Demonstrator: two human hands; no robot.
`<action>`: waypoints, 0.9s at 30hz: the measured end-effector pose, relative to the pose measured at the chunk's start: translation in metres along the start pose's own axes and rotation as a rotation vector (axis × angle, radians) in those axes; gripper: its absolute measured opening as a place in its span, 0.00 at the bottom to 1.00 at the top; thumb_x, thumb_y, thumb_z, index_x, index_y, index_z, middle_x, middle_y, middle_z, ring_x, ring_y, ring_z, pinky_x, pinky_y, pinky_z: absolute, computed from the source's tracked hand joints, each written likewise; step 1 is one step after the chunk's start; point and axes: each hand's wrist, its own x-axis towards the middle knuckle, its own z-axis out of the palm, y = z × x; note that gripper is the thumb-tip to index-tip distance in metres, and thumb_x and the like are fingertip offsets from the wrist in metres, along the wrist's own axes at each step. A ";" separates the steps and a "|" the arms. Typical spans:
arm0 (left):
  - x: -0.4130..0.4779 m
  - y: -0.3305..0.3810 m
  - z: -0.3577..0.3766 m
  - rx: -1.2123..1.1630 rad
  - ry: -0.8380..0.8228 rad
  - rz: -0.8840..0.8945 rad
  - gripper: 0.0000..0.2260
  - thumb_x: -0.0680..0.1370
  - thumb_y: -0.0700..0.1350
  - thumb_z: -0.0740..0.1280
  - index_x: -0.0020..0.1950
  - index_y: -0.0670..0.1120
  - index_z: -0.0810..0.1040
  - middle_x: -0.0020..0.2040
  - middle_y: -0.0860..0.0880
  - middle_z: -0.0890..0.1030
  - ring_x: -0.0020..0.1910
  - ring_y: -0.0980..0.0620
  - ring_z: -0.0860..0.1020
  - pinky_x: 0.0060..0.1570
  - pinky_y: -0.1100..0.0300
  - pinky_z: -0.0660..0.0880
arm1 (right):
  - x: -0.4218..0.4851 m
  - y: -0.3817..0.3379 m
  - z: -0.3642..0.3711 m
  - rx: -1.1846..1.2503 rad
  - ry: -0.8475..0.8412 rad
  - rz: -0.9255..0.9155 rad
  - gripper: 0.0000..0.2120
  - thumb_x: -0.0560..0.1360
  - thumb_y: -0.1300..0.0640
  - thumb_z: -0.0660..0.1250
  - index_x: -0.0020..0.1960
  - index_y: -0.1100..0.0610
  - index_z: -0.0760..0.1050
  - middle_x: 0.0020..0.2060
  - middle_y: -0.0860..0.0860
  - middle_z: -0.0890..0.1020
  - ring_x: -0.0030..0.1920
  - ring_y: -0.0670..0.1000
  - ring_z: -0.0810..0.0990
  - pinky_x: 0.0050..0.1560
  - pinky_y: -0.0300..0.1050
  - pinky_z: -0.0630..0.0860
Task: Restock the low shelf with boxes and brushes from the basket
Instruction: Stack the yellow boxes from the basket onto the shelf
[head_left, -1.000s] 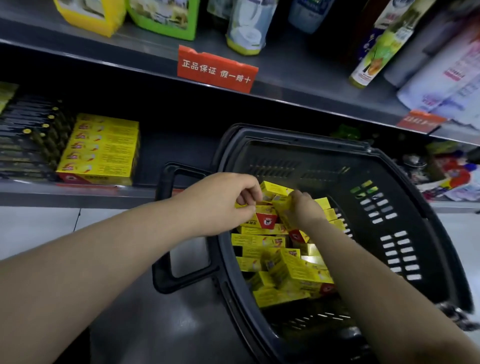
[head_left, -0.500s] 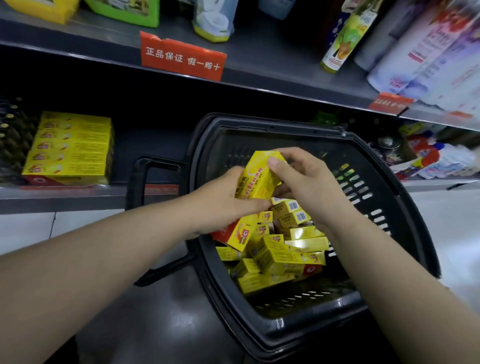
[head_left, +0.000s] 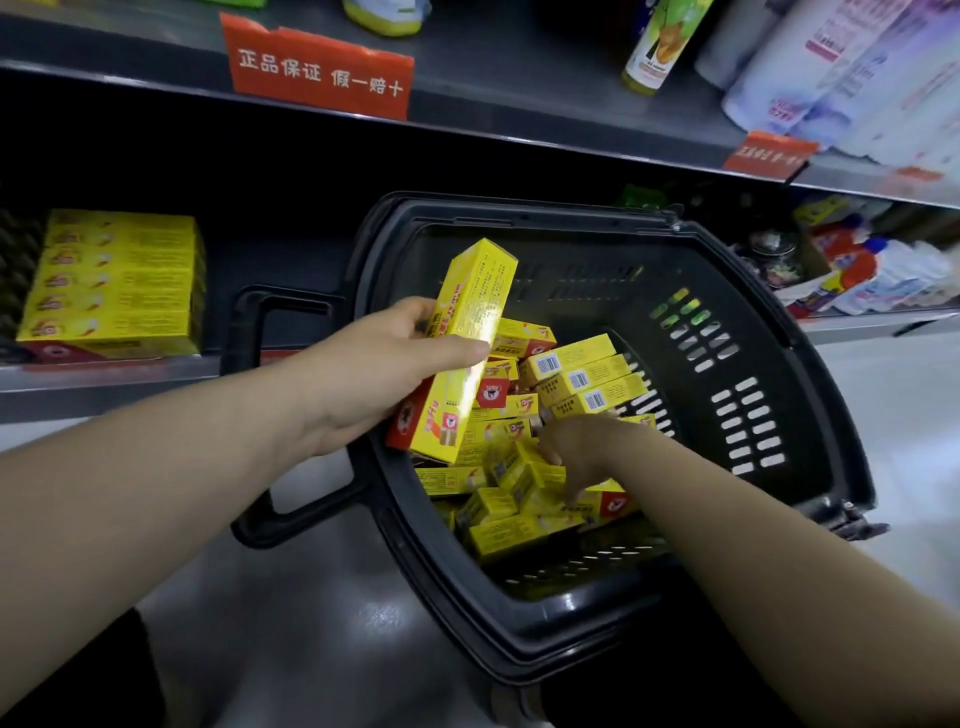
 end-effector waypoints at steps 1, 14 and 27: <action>0.000 0.001 0.000 -0.019 -0.002 -0.005 0.21 0.74 0.43 0.68 0.65 0.48 0.68 0.46 0.49 0.85 0.43 0.52 0.84 0.33 0.61 0.79 | 0.002 -0.001 -0.002 0.008 0.039 -0.007 0.24 0.69 0.51 0.74 0.59 0.57 0.70 0.58 0.53 0.75 0.55 0.54 0.74 0.45 0.45 0.71; 0.001 0.001 0.010 -0.115 0.000 -0.062 0.16 0.75 0.44 0.68 0.61 0.45 0.71 0.41 0.49 0.85 0.39 0.53 0.84 0.32 0.60 0.79 | -0.085 -0.035 -0.060 1.123 0.865 -0.071 0.18 0.71 0.46 0.67 0.52 0.59 0.74 0.45 0.58 0.82 0.44 0.59 0.82 0.47 0.60 0.79; 0.000 0.000 0.011 -0.025 0.104 0.034 0.34 0.58 0.47 0.74 0.64 0.46 0.71 0.48 0.49 0.84 0.42 0.53 0.84 0.34 0.62 0.80 | -0.037 0.003 -0.030 0.386 0.357 -0.023 0.19 0.76 0.55 0.65 0.66 0.51 0.69 0.57 0.51 0.78 0.52 0.51 0.78 0.45 0.41 0.73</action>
